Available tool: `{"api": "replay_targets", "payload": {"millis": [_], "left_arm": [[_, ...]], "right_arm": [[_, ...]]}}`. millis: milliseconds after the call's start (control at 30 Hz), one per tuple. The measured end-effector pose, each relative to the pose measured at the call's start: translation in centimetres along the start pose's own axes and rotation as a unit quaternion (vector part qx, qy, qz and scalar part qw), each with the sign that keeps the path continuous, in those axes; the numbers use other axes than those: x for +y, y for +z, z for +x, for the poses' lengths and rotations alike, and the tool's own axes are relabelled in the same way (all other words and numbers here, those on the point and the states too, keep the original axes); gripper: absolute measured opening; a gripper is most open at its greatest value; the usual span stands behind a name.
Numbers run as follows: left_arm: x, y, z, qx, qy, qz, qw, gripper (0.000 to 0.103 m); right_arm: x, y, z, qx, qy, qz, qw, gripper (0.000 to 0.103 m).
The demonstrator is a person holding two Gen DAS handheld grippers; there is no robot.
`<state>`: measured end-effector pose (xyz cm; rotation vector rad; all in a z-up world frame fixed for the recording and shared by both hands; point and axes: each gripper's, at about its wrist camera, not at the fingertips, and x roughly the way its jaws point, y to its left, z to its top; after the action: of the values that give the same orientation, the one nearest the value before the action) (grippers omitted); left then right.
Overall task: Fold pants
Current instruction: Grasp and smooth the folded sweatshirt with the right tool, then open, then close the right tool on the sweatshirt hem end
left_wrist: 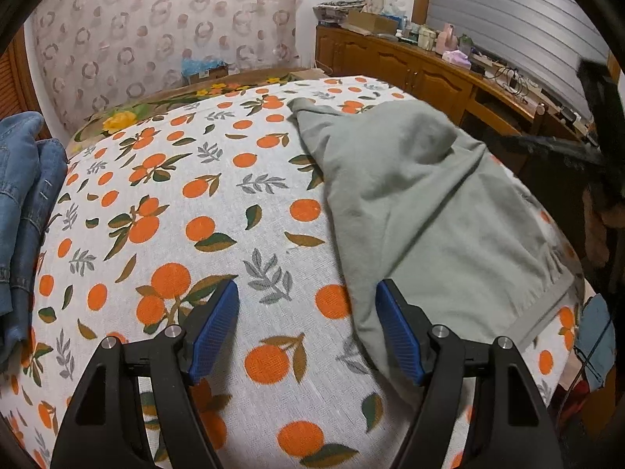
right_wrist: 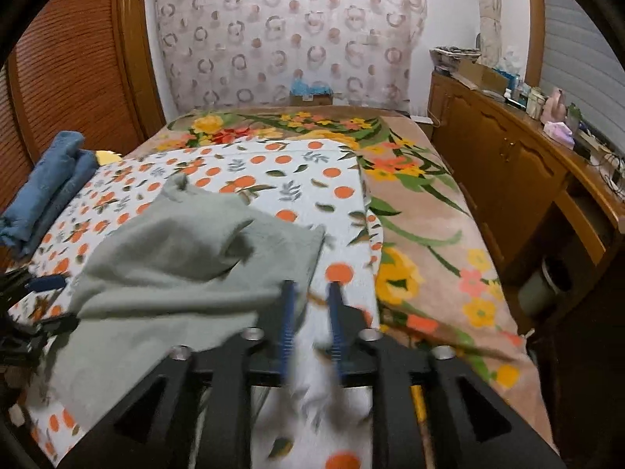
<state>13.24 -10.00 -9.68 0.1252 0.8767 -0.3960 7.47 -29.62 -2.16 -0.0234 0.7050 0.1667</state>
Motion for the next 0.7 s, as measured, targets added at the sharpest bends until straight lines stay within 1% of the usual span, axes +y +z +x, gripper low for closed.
{"api": "replay_targets", "payload": {"millis": [100, 267, 367, 533, 700], "left_arm": [[-0.7, -0.4, -1.1, -0.007, -0.012, 0.007, 0.9999, 0.074], [-1.5, -1.2, -3.1, -0.015, -0.04, 0.016, 0.999, 0.074], [-2.0, -1.8, -3.8, -0.016, -0.055, 0.017, 0.9982, 0.073], [-2.1, -2.3, -3.8, -0.013, -0.057, 0.017, 0.9981, 0.073], [-2.1, -2.6, -3.3, -0.006, -0.052, 0.019, 0.9984, 0.073]], "right_arm": [[0.9, -2.2, -1.9, 0.0, 0.022, -0.004, 1.0, 0.024], [2.6, -5.8, -4.3, 0.004, 0.043, -0.007, 0.999, 0.024], [3.4, -7.3, -5.3, 0.007, 0.056, -0.006, 0.998, 0.024], [4.2, -7.7, -5.7, 0.011, 0.073, -0.009, 0.997, 0.024], [4.7, -7.9, -4.9, 0.032, 0.057, -0.01, 0.998, 0.024]]}}
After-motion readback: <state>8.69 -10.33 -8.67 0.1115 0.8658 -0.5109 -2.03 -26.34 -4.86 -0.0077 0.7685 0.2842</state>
